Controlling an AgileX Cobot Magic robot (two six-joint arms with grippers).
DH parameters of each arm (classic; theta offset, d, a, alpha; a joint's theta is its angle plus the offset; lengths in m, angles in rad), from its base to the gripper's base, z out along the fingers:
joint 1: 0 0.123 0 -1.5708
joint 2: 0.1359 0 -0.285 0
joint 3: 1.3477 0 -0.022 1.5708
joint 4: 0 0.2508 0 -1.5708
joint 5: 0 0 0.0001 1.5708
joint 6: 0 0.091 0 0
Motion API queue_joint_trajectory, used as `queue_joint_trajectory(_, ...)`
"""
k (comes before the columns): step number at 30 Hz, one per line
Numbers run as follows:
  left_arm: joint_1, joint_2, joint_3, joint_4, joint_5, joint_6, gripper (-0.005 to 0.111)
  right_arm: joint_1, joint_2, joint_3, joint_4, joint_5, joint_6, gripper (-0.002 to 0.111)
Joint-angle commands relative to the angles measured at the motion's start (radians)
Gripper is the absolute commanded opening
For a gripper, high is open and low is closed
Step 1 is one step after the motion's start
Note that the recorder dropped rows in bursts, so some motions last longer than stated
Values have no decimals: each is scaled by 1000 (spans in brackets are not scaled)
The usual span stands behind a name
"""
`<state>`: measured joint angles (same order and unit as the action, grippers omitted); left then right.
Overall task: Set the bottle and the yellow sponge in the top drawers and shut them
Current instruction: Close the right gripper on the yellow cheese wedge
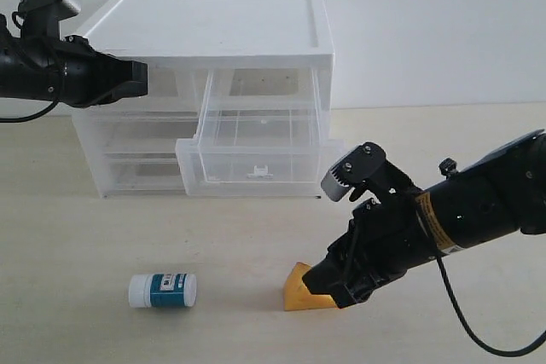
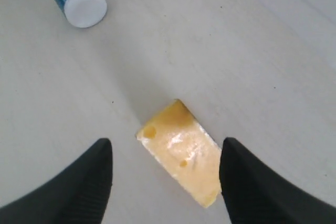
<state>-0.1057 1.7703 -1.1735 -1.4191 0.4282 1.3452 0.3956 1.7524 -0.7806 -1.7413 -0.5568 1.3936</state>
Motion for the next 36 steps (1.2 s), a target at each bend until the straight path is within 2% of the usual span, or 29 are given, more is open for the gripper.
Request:
queue_joint_trajectory(1, 3, 6, -18, -20, -63, -7, 4, 22, 38, 5, -3, 51, -21, 54)
queue_joint_trajectory(7, 3, 6, -18, -20, -63, -7, 4, 44, 55, 5, -3, 96, -88, 54)
queue_joint_trajectory(13, 3, 6, -18, -20, -63, -7, 4, 44, 55, 5, 75, 115, -212, 54)
queue_joint_trajectory(17, 3, 6, -18, -20, -63, -7, 4, 44, 55, 5, 153, 97, -308, 54)
queue_joint_trajectory(36, 3, 6, -18, -20, -63, -7, 4, 44, 157, 3, 345, 36, -534, 54)
